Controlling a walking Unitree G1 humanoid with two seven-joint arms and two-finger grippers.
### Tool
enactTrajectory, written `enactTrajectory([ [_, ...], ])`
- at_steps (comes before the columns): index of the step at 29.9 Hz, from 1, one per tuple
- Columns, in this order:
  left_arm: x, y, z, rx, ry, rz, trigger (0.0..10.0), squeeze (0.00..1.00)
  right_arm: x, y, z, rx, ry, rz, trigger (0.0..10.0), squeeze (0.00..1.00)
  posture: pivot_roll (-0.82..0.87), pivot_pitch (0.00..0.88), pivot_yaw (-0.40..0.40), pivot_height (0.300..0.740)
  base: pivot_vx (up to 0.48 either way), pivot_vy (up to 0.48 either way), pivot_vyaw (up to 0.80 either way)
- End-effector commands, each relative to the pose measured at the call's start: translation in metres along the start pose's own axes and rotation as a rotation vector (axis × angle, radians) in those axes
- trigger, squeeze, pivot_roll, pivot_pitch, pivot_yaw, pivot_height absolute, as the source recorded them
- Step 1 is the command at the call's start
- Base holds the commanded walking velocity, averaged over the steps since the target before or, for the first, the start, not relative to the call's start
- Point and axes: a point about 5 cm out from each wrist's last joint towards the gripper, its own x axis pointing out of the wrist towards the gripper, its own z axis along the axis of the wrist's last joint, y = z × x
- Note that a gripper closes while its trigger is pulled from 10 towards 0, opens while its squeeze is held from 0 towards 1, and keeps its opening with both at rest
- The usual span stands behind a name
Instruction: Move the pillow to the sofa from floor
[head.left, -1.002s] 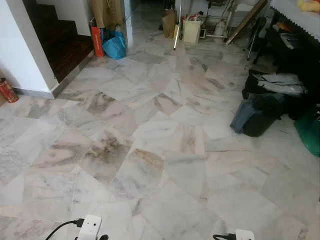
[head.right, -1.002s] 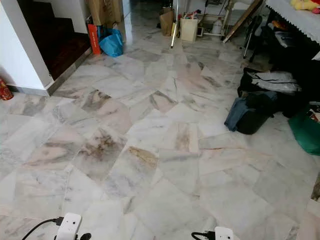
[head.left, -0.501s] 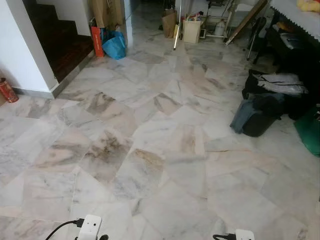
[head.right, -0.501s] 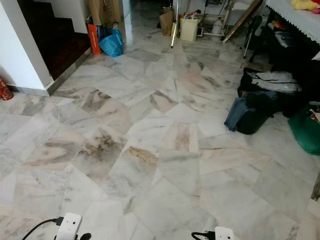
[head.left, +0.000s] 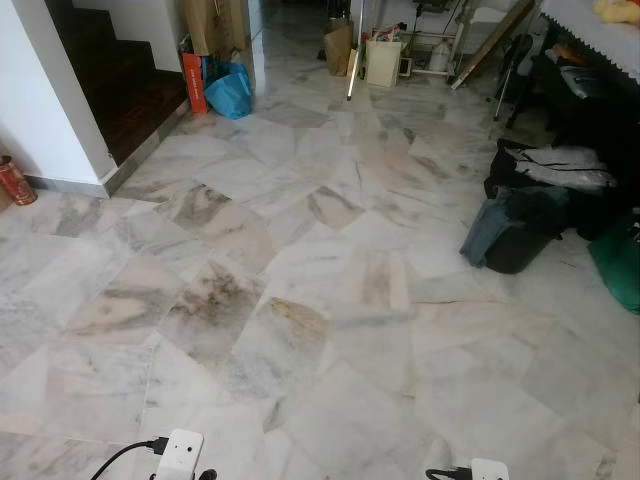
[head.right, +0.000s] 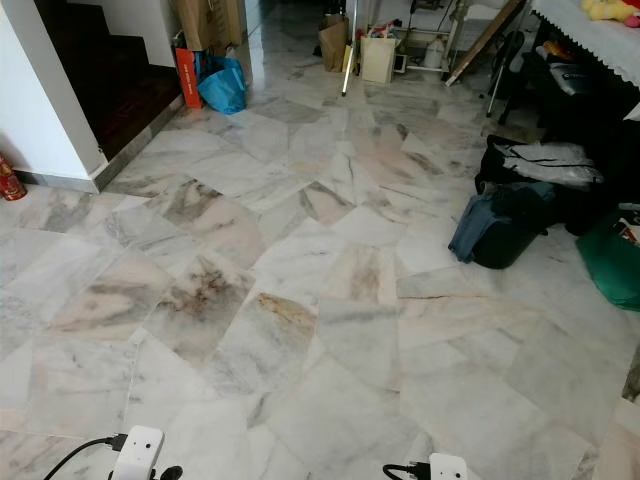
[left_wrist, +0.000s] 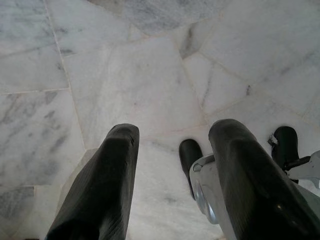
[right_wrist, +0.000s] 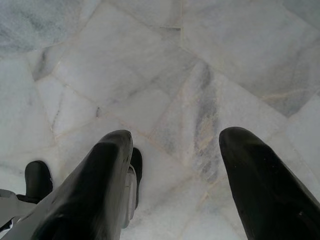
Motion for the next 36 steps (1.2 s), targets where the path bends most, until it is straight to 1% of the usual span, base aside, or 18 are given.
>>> enactTrajectory([
  [1,0.006,0.003,0.010,-0.065,0.083,0.003,10.0,0.00,0.006,-0.008,0.018,0.108,0.058,0.023,10.0,0.00,0.01,0.000,-0.020,0.740,0.000,0.000,0.00],
  [6,0.006,0.003,0.010,-0.065,0.083,0.003,10.0,0.00,0.006,-0.008,0.018,0.108,0.058,0.023,10.0,0.00,0.01,0.000,-0.020,0.740,0.000,0.000,0.00],
  [7,0.006,0.003,0.011,-0.065,0.082,0.003,10.0,0.00,0.007,-0.008,0.018,0.085,0.068,0.027,10.0,0.00,0.01,0.000,-0.021,0.740,0.000,0.000,0.00],
  [8,0.004,0.006,0.005,-0.064,0.090,-0.002,10.0,0.00,0.007,-0.008,0.020,0.088,0.044,0.018,10.0,0.00,0.01,0.000,-0.019,0.740,0.000,0.000,0.00],
  [10,0.002,0.009,0.000,-0.064,0.098,-0.001,10.0,0.00,0.007,-0.008,0.021,0.096,0.031,0.013,10.0,0.00,0.01,0.000,-0.019,0.740,0.000,0.000,0.00],
  [19,-0.002,0.013,-0.011,-0.069,0.125,0.009,10.0,0.00,0.007,-0.009,0.021,0.101,0.035,0.016,10.0,0.00,0.01,0.000,-0.022,0.740,0.000,0.000,0.00],
  [23,-0.004,0.016,-0.013,-0.113,0.115,0.033,10.0,0.00,0.007,-0.009,0.022,0.117,0.027,0.019,10.0,0.00,0.01,0.000,-0.027,0.740,0.000,0.000,0.00],
  [27,-0.003,0.019,-0.012,-0.194,0.095,0.074,10.0,0.00,0.007,-0.009,0.023,0.128,0.016,0.026,10.0,0.00,0.02,0.000,-0.046,0.740,0.000,0.000,0.00],
  [34,-0.003,0.019,-0.012,-0.194,0.095,0.074,10.0,0.00,0.007,-0.009,0.023,0.128,0.016,0.026,10.0,0.00,0.02,0.000,-0.046,0.740,0.000,0.000,0.00],
  [35,-0.001,0.019,-0.007,-0.208,0.090,0.081,10.0,0.00,0.007,-0.009,0.024,0.133,0.010,0.024,10.0,0.00,0.01,0.000,-0.039,0.740,0.000,0.000,0.00],
  [36,0.000,0.018,-0.003,-0.204,0.089,0.079,10.0,0.00,0.007,-0.009,0.024,0.137,0.007,0.021,10.0,0.00,0.01,0.000,-0.039,0.740,0.000,0.000,0.00],
])
